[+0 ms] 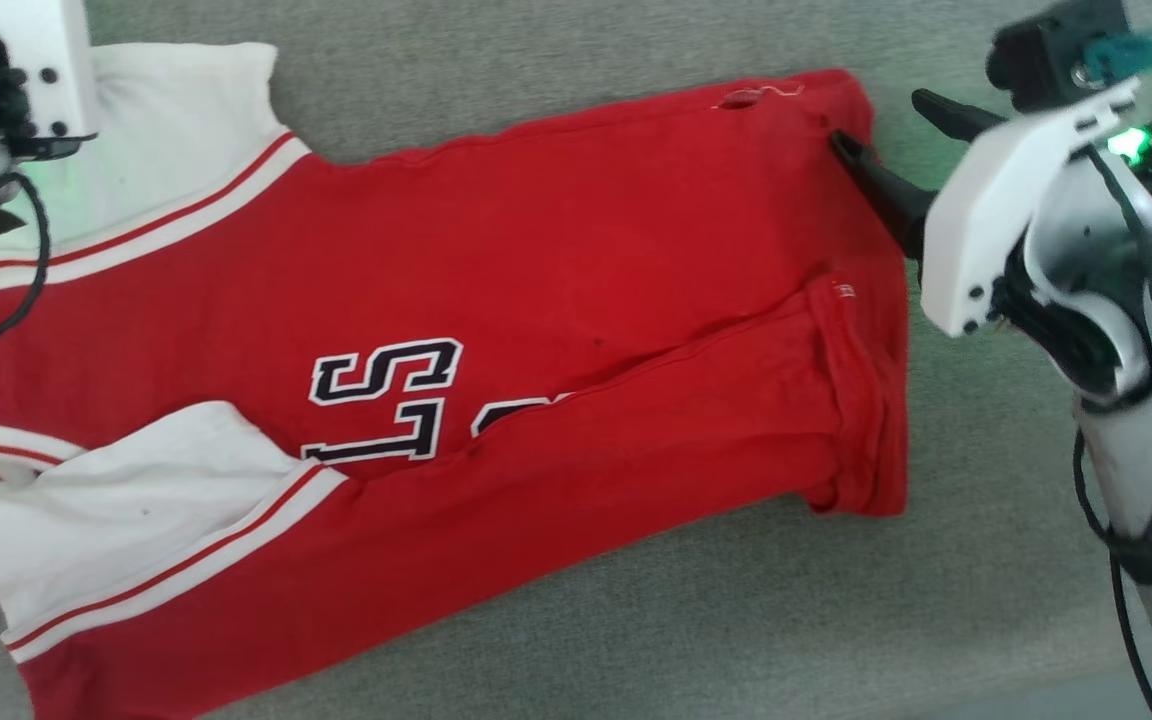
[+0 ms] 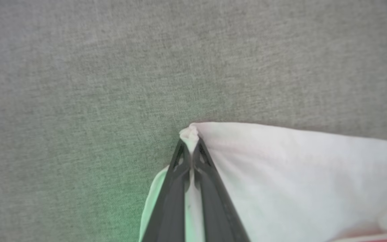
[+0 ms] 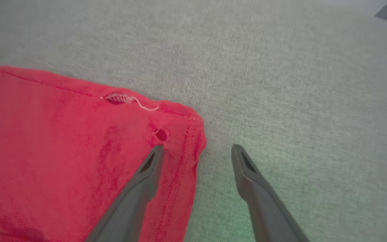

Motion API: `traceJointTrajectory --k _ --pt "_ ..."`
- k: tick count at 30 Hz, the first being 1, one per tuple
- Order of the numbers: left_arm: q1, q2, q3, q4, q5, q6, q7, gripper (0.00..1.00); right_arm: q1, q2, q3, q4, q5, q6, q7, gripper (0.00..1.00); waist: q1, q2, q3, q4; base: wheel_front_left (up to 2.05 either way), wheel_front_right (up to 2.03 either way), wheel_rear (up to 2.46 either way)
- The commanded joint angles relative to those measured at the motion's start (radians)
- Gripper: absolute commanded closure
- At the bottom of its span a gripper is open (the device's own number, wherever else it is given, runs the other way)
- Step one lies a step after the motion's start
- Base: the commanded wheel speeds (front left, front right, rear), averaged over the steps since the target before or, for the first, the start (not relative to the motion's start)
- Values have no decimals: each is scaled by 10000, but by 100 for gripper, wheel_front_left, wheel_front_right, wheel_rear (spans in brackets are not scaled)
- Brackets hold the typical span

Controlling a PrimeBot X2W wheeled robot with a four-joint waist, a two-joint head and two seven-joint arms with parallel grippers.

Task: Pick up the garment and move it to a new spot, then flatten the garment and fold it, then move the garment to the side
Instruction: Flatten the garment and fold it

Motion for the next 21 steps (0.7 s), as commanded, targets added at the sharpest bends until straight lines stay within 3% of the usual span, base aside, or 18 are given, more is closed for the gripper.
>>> traceJointTrajectory --k 1,8,9,10,21 --pt "776 -499 -503 155 -32 -62 277 100 -243 -62 149 256 92 -5 160 0 0 -1 63 154 0 0 0" --pt "555 -937 -572 164 61 -134 77 100 -1214 -264 1807 2096 847 -1 1680 0 0 -1 120 508 0 0 0" --pt "538 -982 -592 181 84 -168 44 100 -1258 -298 2029 2224 1053 1 1877 59 0 -1 114 554 0 0 0" --pt "512 -1028 -584 183 104 -191 -53 100 -1343 -415 2207 2271 1122 9 2015 100 0 -1 103 603 0 0 0" --pt "46 -959 -392 -310 57 -342 -390 100 -1225 -1850 1623 1035 1179 -4 1295 100 0 -1 -715 1399 0 0 0"
